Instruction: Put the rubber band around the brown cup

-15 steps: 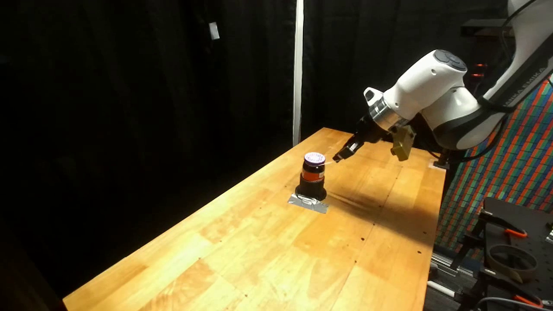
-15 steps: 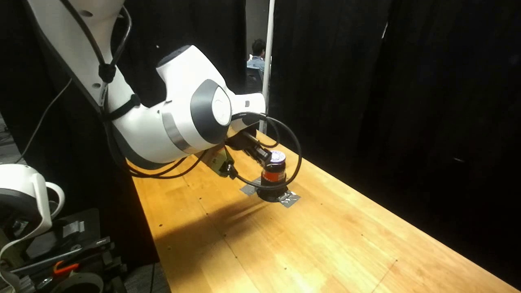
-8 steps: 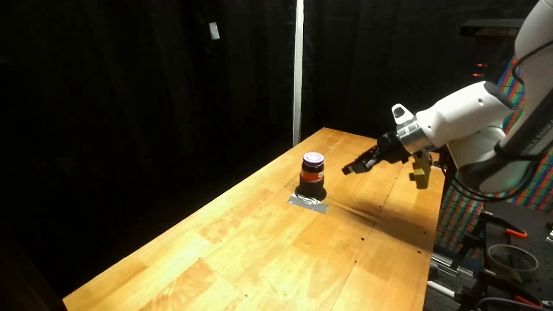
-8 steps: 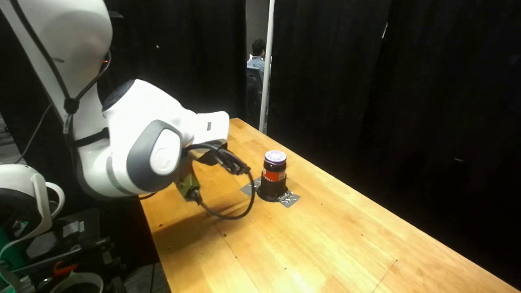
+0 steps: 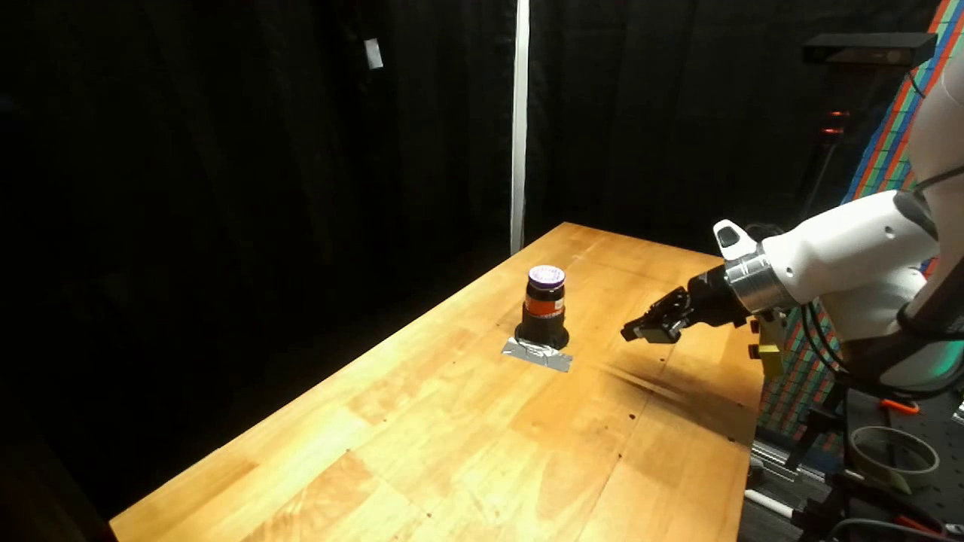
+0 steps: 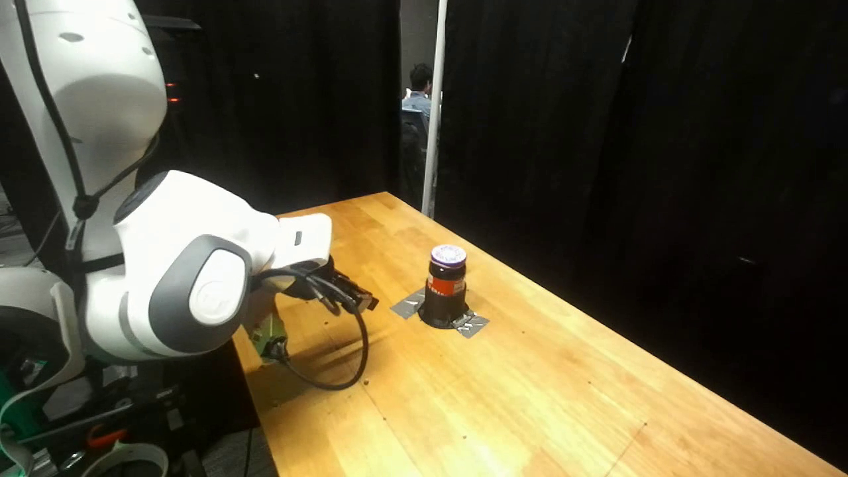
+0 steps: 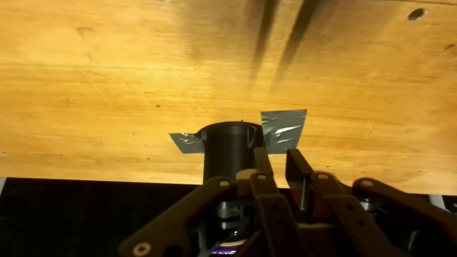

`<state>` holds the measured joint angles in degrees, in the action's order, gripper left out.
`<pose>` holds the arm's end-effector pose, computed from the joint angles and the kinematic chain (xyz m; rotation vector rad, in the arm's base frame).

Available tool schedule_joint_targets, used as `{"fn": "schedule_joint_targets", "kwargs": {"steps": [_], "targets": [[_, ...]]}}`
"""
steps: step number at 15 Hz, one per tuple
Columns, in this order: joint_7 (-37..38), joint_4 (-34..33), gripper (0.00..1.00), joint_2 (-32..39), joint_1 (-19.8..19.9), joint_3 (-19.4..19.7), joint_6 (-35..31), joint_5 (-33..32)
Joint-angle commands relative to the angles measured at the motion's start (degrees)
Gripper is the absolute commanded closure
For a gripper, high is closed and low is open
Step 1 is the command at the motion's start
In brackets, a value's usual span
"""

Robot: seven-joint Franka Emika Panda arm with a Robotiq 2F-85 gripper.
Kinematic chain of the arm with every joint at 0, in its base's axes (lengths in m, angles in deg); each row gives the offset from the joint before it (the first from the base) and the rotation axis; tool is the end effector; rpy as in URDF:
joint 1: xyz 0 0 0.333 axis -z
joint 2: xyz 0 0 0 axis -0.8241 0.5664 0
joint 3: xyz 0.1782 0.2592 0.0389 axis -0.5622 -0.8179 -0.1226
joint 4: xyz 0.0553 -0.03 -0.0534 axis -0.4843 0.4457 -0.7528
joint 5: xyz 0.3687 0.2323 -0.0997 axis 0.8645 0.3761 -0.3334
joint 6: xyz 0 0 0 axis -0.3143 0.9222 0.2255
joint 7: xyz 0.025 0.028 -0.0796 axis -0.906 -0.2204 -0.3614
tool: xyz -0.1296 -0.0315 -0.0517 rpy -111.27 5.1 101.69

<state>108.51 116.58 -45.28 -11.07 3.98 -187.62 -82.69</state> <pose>0.4272 0.0802 0.1168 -2.8496 -0.2363 -1.2084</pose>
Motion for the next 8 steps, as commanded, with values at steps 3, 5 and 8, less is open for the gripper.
{"fn": "schedule_joint_targets", "kwargs": {"steps": [3, 5, 8], "targets": [[-6.8, -1.2, 0.44, -14.5, -14.6, 22.5, 25.4, -10.5], [-7.2, -3.2, 0.28, -17.5, -21.2, 30.5, 34.9, -13.5], [-9.2, -7.5, 0.05, -22.7, -32.5, 40.9, 49.3, -16.1]]}}
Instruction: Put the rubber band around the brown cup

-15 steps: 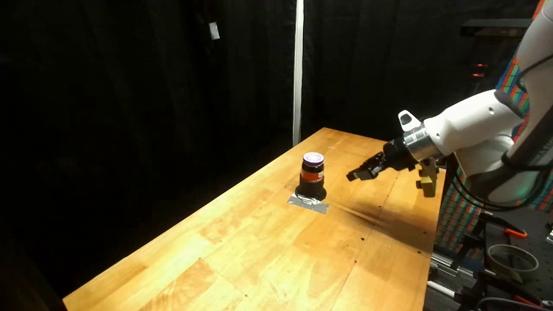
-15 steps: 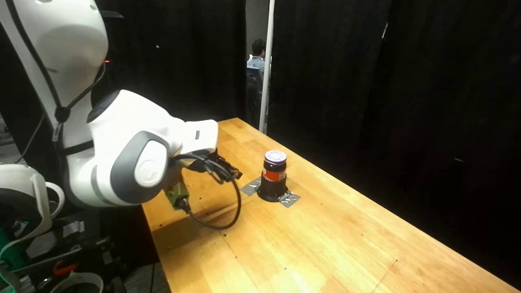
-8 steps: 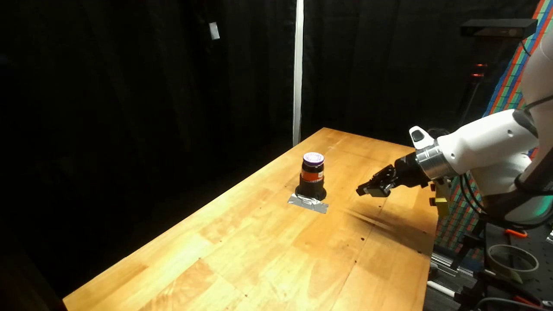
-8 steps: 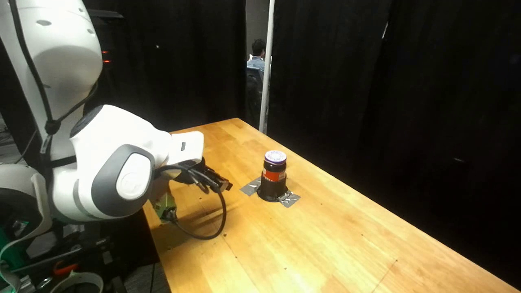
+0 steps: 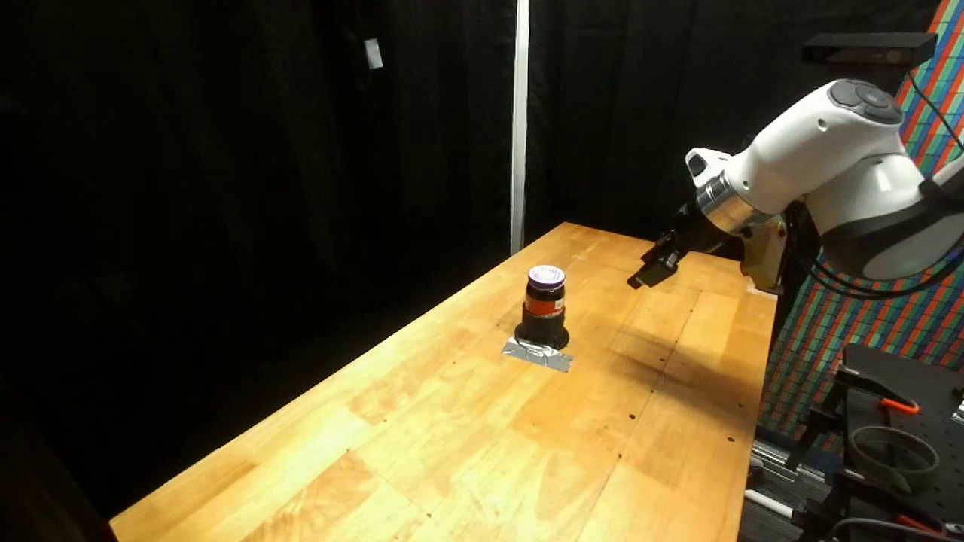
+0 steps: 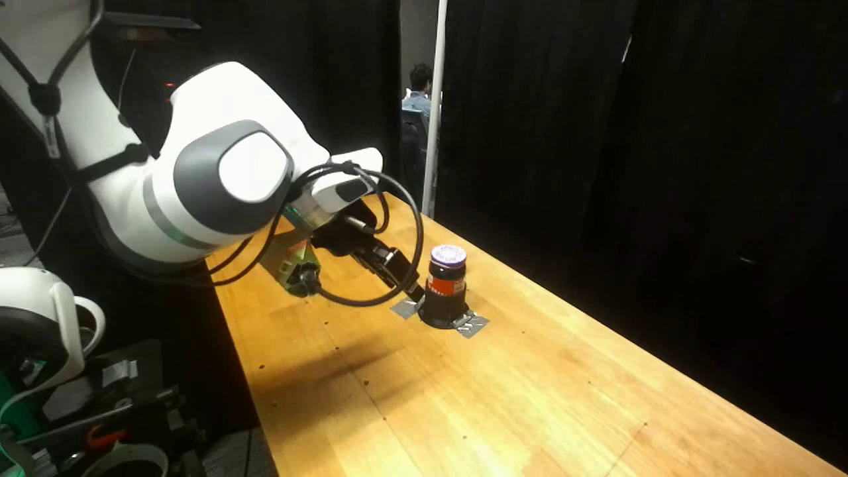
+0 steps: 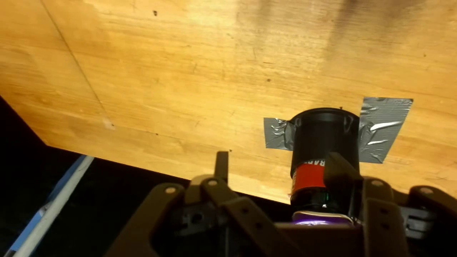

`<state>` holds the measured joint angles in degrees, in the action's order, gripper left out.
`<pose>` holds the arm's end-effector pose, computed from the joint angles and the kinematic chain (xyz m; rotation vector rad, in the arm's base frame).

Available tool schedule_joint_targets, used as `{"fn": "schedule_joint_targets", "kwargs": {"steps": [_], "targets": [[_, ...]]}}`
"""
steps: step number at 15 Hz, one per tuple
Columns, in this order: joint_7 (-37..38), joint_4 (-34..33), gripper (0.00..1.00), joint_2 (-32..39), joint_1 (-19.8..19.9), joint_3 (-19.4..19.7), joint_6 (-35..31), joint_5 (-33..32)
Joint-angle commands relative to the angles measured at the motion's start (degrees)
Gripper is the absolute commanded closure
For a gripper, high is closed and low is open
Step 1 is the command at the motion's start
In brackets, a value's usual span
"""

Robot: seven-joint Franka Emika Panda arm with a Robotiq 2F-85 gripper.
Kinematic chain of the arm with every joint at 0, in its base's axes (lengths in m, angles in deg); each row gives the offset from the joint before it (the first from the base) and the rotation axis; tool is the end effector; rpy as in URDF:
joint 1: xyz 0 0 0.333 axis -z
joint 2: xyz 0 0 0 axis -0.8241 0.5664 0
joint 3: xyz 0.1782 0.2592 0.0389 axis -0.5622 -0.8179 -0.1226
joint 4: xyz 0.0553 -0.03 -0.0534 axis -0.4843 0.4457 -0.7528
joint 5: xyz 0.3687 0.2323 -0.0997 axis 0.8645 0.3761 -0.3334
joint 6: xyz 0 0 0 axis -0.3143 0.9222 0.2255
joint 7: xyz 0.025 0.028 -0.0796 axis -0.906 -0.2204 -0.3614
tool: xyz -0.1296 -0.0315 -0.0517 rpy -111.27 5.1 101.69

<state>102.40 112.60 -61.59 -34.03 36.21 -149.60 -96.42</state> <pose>0.4888 0.0453 0.1989 2.7741 0.2395 0.8664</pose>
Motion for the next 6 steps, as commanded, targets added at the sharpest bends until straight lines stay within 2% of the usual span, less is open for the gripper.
{"fn": "schedule_joint_targets", "kwargs": {"steps": [1, 4, 6], "targets": [[-4.0, -5.2, 0.0, -7.9, -13.4, 11.8, 16.1, -2.3], [-6.9, -11.3, 0.0, -11.7, -25.6, 20.3, 29.2, 1.6], [-9.4, -15.3, 0.0, -12.4, -32.7, 24.8, 36.4, 7.4]]}}
